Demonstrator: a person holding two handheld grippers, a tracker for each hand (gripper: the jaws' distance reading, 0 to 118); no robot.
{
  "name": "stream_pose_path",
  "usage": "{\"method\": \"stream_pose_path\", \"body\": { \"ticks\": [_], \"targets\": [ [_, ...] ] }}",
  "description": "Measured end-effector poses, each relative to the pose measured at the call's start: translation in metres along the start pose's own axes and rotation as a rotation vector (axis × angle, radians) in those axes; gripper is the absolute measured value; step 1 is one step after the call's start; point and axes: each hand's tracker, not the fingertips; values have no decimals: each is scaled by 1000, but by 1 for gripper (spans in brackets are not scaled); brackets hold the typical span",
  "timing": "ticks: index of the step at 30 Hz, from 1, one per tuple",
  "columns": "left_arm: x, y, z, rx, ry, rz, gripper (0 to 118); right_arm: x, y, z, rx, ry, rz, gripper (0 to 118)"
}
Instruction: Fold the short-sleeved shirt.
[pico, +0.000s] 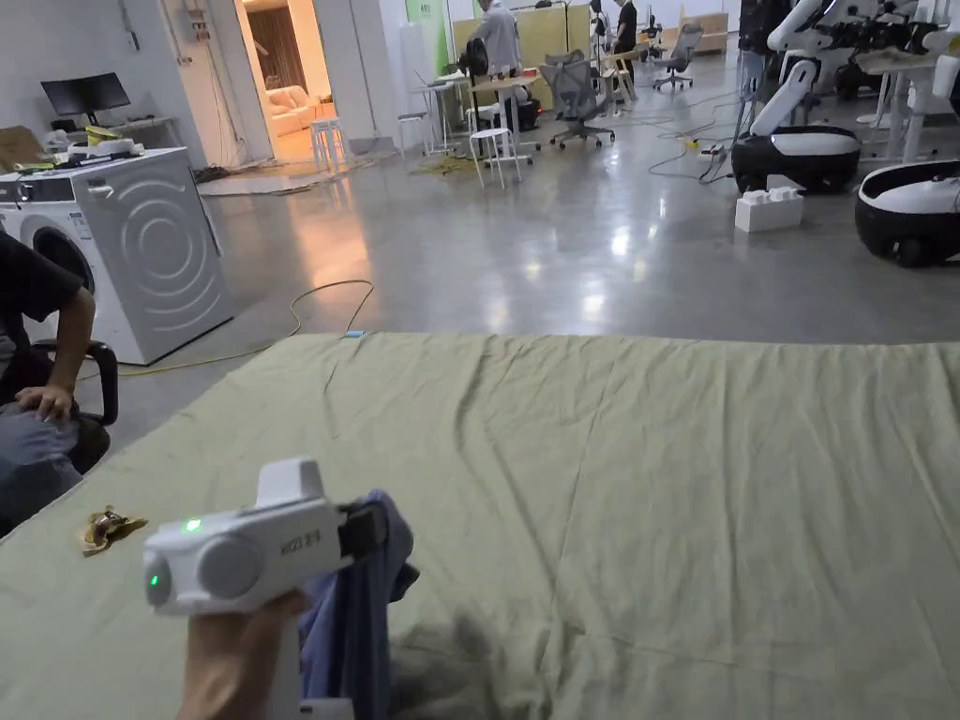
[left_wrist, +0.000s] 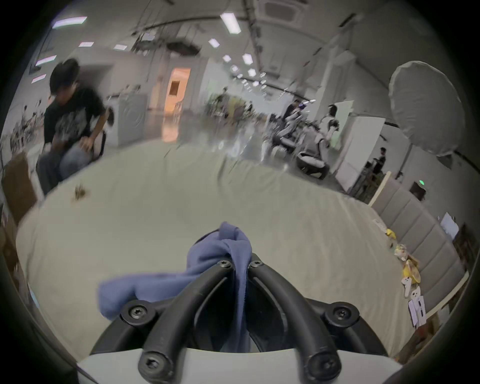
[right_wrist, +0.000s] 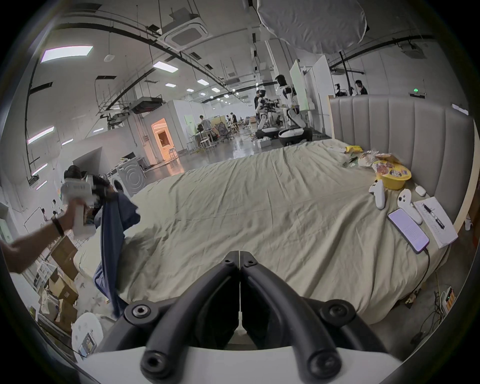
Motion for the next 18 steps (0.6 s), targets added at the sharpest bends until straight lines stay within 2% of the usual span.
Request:
{"method": "stream_pose_path", "body": {
  "ticks": [4,8,10,13,15,18],
  "targets": [
    [100,26,-3,30,-128,-180,5,13,-4,18,30,-22,-26,1],
    [218,-15,-34,-55,-311,-300,5,30,-9,36,46,-76,-60,1],
    [274,-53,-43,-104,-411,-373,5,39,-11,47,52,-106,-69,1],
    [350,-127,-50,-222,-607,-400,5,57,-18,60,45,-168,-82,1],
    [387,-179,-48,-311,-674,-400,5,67,-23,67,35,-206,-94,1],
    [438,-253,-29,-457,-819,-476,5,79,-29,76,24,-239,-112,1]
  ]
}}
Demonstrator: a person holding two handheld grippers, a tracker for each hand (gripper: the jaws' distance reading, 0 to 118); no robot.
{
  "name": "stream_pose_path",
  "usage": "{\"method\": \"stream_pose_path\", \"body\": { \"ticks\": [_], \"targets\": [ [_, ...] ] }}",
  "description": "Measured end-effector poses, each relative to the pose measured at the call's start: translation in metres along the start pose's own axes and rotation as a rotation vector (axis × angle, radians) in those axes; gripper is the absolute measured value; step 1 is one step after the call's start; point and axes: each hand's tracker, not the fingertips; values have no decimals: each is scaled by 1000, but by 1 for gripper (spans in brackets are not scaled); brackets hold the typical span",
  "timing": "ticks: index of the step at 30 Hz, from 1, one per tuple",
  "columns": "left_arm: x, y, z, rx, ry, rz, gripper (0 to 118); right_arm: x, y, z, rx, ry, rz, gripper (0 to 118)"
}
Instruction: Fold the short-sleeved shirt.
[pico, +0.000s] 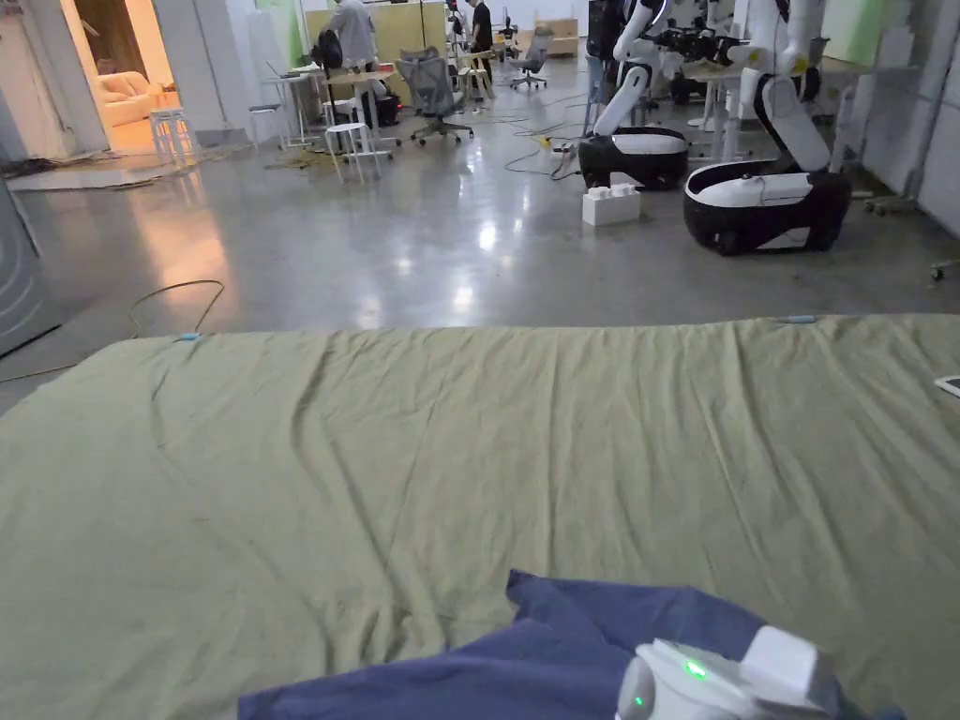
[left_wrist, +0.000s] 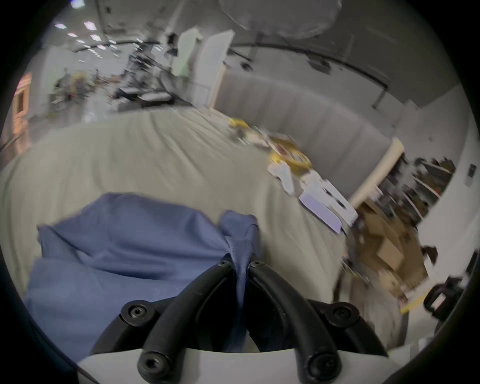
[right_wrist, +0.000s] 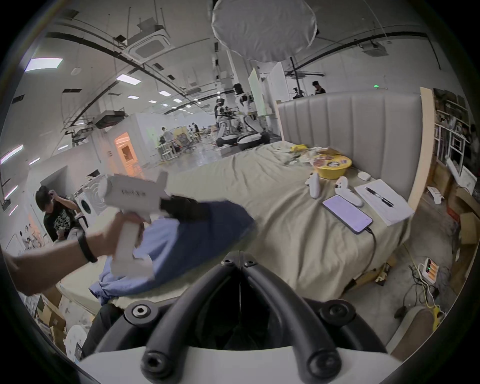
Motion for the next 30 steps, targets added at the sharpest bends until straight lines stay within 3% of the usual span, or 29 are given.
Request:
{"method": "stream_pose_path", "body": {
  "ticks": [4,6,7,10,15,22,30],
  "targets": [
    [45,-42,-26,-64,-108,32,5,8,-5,2,-10,-23,-14,1],
    [63,-59,-22,-82,-78,3,7,10,-8,-2,-19,-19,-24,1],
    [65,-63,-22,-79,-52,-14,17,9,-9,-5,-22,-12,-27,1],
    [54,-60,4,-20,-48,56,75,-3,0,-9,-2,34,-25,1],
    [29,-51,137,321,81,135,78,-27,17,-14,60,130,46,1],
    [61,-91,350,692,614,-62,83,-72,51,-9,213,203,155,1],
    [98,-154,445,850,1041,-134,83,-108,75,12,351,227,248,1]
  ]
}}
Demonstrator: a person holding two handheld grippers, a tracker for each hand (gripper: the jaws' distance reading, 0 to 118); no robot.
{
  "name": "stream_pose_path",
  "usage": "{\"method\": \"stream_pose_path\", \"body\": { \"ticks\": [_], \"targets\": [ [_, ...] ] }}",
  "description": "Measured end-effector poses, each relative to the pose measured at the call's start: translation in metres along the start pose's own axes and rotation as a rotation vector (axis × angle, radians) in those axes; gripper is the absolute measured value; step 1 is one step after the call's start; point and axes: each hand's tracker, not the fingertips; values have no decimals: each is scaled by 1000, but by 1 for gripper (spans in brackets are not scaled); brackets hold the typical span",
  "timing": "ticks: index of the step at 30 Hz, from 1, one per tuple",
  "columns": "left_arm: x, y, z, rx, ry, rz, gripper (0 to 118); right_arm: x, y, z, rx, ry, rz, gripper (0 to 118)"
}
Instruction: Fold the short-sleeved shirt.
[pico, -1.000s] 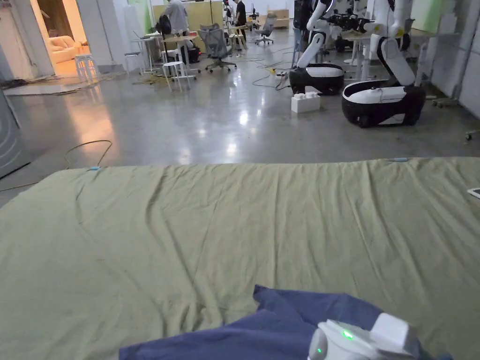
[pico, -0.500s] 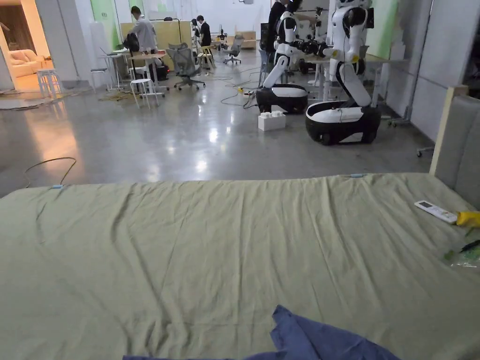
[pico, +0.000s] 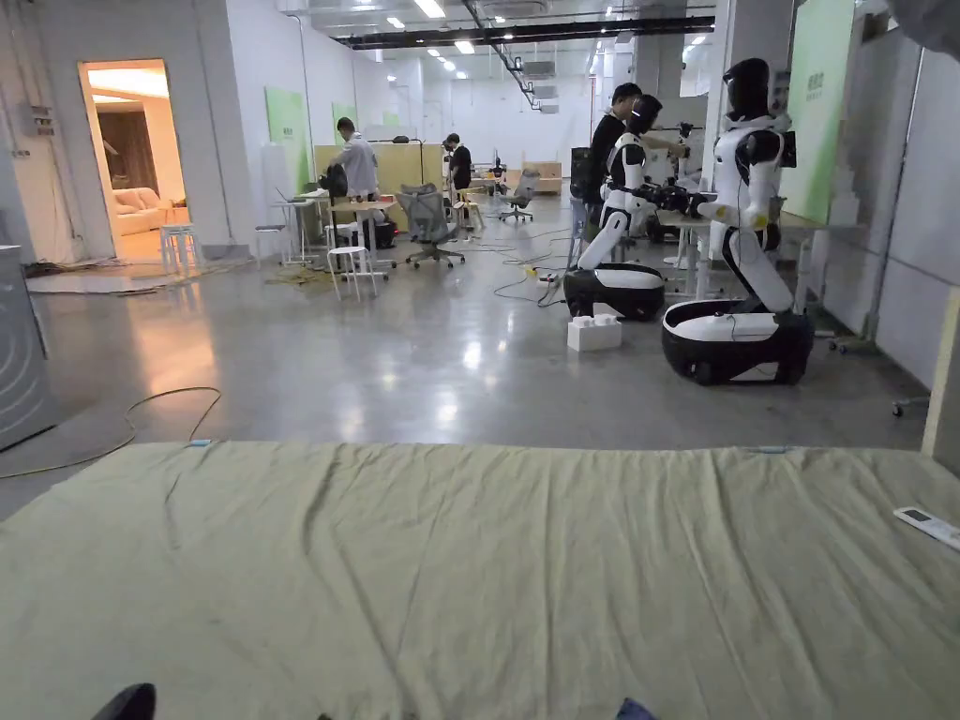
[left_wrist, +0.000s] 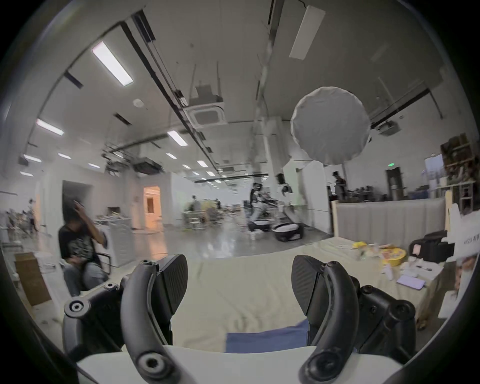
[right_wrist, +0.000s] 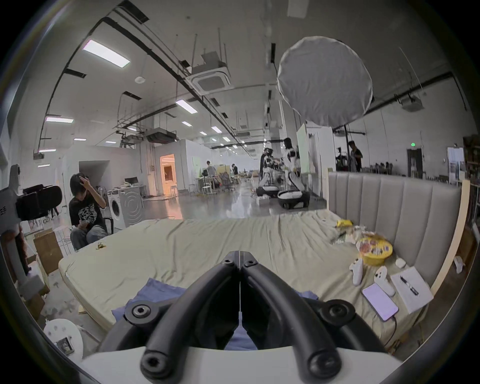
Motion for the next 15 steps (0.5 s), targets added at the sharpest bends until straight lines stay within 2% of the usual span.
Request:
{"method": "stream_pose_path", "body": {
  "ticks": [3,5,6,7,8,12,15],
  "targets": [
    [-10,2,14,-66,32,6,83,-6,4,4,27,6,27,1],
    [-16,3,18,-83,31,34,73,-7,6,6,35,10,35,1],
    [-15,-1,16,-80,32,47,59,-7,6,6,37,11,37,1],
    [-16,-3,21,-46,47,77,32,-6,4,6,37,10,38,1],
    [-24,-8,20,-34,55,96,11,-6,3,7,37,9,39,1],
    [-27,-9,19,-78,11,103,3,-5,3,10,32,-2,44,1],
    [-25,-10,19,-115,-4,94,3,-3,2,11,30,-7,37,1]
  ]
}}
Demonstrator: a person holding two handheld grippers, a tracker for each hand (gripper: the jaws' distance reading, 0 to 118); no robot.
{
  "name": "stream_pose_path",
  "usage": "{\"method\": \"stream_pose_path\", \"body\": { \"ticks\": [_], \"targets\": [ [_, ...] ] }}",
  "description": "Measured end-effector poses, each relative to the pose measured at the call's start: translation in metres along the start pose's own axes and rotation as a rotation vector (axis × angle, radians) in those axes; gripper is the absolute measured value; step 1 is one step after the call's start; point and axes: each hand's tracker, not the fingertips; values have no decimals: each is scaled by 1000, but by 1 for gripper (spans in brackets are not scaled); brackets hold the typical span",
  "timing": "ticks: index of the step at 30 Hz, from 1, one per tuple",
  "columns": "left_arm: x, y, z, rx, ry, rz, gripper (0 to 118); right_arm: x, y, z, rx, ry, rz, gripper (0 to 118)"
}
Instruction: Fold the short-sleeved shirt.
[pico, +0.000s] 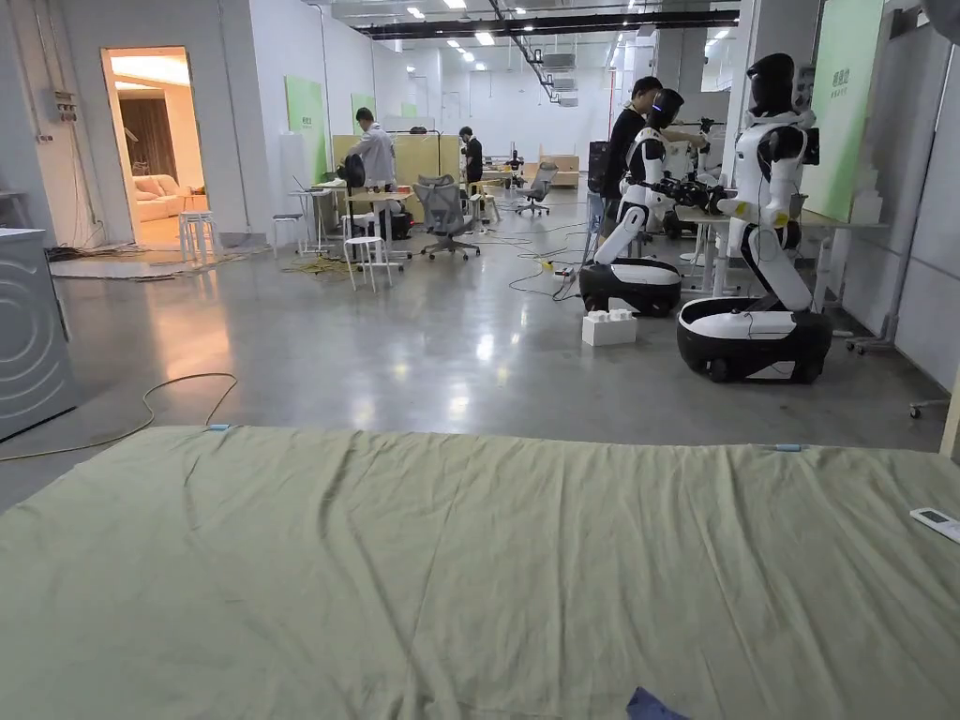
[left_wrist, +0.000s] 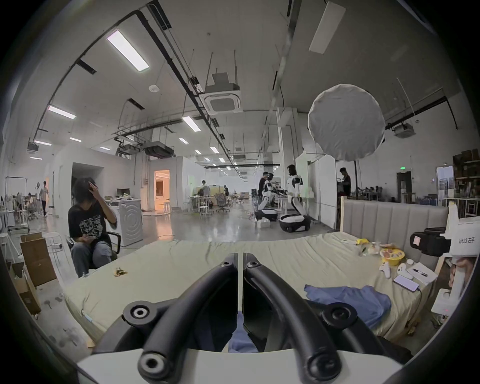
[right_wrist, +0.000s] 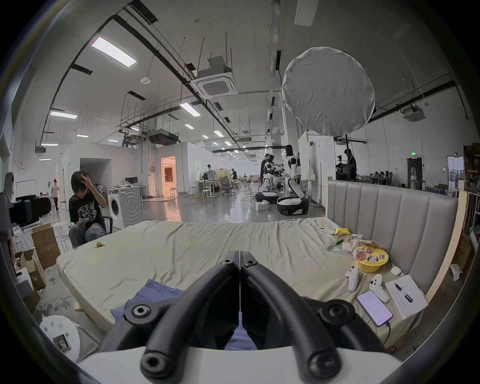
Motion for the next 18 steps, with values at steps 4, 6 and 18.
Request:
{"method": "stream_pose_path", "body": {
  "ticks": [4,6,18],
  "targets": [
    [3,-1,-1,-9,-9,-2,3,2,-1,-1,-8,-6,-27,1],
    [5,1,-1,-12,-12,1,3,2,-1,-1,-9,-3,-30,1],
    [1,-7,-8,-69,-45,29,3,-3,-3,-4,-23,12,-25,1]
  ]
}}
